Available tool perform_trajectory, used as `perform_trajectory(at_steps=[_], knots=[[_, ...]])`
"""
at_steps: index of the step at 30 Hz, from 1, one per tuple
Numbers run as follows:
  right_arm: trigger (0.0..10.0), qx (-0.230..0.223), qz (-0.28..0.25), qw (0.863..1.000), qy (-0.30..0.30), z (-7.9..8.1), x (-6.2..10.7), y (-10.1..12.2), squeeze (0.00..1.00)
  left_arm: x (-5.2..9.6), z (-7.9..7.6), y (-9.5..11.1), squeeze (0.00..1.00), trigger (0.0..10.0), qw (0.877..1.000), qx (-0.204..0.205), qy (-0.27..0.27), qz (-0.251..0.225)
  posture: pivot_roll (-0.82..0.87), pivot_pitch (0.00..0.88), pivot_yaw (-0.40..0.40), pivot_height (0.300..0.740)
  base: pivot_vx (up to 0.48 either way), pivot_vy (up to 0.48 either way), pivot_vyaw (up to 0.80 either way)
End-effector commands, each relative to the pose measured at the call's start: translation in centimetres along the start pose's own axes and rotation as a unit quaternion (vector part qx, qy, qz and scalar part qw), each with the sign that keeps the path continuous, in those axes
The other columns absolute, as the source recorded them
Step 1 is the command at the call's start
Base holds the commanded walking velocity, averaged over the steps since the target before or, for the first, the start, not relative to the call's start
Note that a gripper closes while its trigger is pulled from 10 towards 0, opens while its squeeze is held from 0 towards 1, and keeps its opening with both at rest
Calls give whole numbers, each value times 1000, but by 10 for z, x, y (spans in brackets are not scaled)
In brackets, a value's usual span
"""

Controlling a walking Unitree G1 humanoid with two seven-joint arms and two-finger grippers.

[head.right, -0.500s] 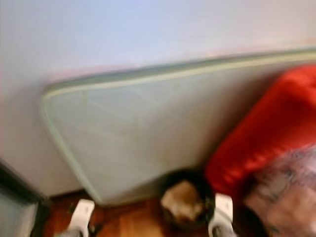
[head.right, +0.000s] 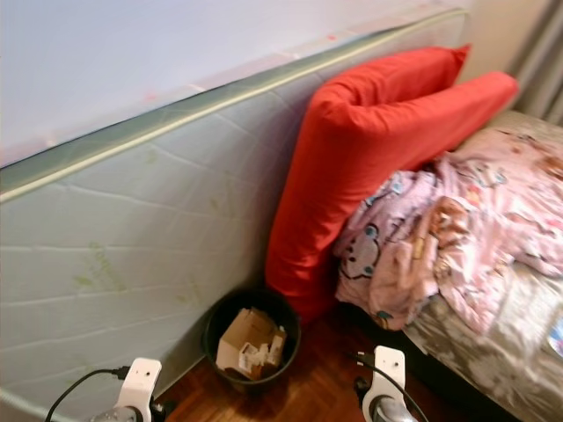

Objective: Clean up the room

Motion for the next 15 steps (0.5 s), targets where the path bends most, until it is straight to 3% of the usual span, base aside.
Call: perform_trajectory(at_steps=[1,10,15], knots=[[10000,-5,-5,1000,4,0,0,1,0,1,1,-5,0,10000,1000,-2,3,9,-83,0,-35,740,0,0,0],[10000,0,-5,1000,9,1,0,2,0,1,1,-4,0,10000,1000,-4,4,6,-84,0,-35,740,0,0,0],[10000,0,-7,1000,8,0,0,2,0,1,0,-5,0,10000,1000,-5,4,7,-84,0,-35,740,0,0,-615]])
Point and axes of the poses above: a point about 5 cm out from each wrist's last joint towards the gripper, its own x axis pointing back from the gripper into the wrist, its own y axis along the axis of the wrist's last joint, z = x × y, the point moved 1 cm from there along -x, pointing out of the wrist towards the gripper
